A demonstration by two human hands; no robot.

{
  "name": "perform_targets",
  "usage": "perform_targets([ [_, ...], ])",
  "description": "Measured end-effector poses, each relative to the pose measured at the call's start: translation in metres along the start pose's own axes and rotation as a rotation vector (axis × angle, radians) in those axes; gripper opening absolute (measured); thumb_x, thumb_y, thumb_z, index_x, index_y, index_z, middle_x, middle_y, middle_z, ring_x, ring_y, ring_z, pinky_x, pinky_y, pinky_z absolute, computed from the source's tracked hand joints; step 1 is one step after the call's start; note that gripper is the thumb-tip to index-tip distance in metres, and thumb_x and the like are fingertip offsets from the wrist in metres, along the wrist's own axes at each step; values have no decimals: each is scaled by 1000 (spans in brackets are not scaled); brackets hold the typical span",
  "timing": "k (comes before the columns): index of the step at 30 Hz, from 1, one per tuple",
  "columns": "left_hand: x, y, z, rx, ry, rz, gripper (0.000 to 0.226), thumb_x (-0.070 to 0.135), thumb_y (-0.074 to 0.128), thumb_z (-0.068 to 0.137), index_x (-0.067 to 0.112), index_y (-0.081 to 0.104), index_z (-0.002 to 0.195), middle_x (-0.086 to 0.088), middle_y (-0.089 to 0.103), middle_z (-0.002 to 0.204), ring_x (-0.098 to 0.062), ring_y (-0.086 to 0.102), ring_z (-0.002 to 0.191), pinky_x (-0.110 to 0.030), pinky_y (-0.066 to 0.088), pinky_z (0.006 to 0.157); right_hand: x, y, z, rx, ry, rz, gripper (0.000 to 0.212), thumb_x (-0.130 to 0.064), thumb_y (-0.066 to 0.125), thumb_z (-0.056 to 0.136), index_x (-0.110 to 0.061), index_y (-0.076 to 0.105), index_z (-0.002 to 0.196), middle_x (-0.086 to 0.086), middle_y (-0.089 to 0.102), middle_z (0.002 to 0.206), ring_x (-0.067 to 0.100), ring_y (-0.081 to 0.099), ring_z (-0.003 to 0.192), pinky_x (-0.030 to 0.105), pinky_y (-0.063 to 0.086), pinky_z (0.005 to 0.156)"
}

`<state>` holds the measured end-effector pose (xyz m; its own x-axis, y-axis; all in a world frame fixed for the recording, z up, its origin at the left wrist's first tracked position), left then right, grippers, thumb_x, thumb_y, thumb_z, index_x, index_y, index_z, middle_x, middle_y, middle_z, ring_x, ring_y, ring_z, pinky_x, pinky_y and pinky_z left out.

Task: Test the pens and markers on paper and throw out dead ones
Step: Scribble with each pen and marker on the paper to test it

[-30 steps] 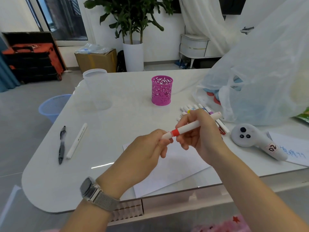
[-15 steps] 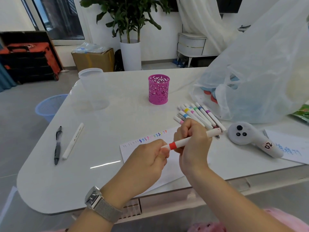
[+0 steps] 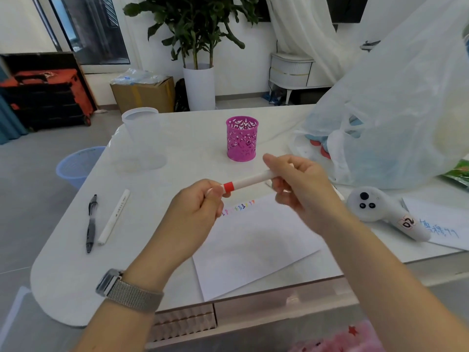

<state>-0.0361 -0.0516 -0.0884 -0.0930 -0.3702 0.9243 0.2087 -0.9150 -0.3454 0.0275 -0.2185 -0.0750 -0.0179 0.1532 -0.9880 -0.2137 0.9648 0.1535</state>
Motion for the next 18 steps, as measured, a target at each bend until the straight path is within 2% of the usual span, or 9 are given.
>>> perform_targets([
  [3,-6,-2,1,25,23,125,23,20,41,98,20,58,83,16,50,50,-2,39,45,-18,33,49,-1,-5,-4,-185,-79,-518,15,-22,64,89,-14,72,81,-4,61,57,10,47,46,20,43,44],
  [6,-12,5,-1,2,26,255,19,24,43,97,25,56,82,10,56,62,-1,44,50,-13,34,47,19,-6,-14,-411,-46,-1023,15,-29,55,95,-25,69,90,-11,66,70,0,55,52,15,48,54],
  [8,-17,10,-2,-19,6,351,12,30,47,94,25,56,87,9,58,71,-4,47,55,-17,37,52,32,-16,-15,-485,31,-1186,17,-32,51,97,-27,65,90,-12,65,78,2,59,65,20,52,65],
  [10,-19,8,-2,8,-4,433,10,34,51,92,26,55,91,12,58,79,-7,52,63,-25,43,61,29,-33,-2,-378,14,-1237,19,-33,50,97,-25,65,88,-3,62,80,14,57,74,29,47,68],
  [14,-20,0,-1,62,-1,487,8,30,50,92,27,57,89,16,59,87,-8,56,73,-30,48,71,5,-80,35,126,-191,-1212,37,-25,52,95,3,56,72,15,45,64,29,39,63,33,29,54],
  [16,-20,1,-2,56,2,512,9,29,50,92,28,57,87,16,59,87,-7,56,75,-29,48,72,5,-103,45,312,-196,-1171,43,-25,53,94,1,48,60,13,37,57,27,33,60,35,27,54],
  [18,-22,2,-2,48,1,532,10,29,50,92,28,58,87,16,59,87,-7,56,75,-29,48,72,17,-117,52,392,-143,-1183,43,-27,53,92,-8,41,55,8,32,53,27,32,59,34,28,54],
])
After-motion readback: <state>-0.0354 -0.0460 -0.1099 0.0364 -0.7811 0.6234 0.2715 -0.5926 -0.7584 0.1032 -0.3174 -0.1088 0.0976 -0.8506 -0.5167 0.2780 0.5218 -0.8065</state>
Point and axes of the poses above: each hand's wrist, its own z-axis towards the middle knuckle, its own y-axis out of the palm, x = y × z, the point moved 7 cm from there along z, towards the middle knuckle
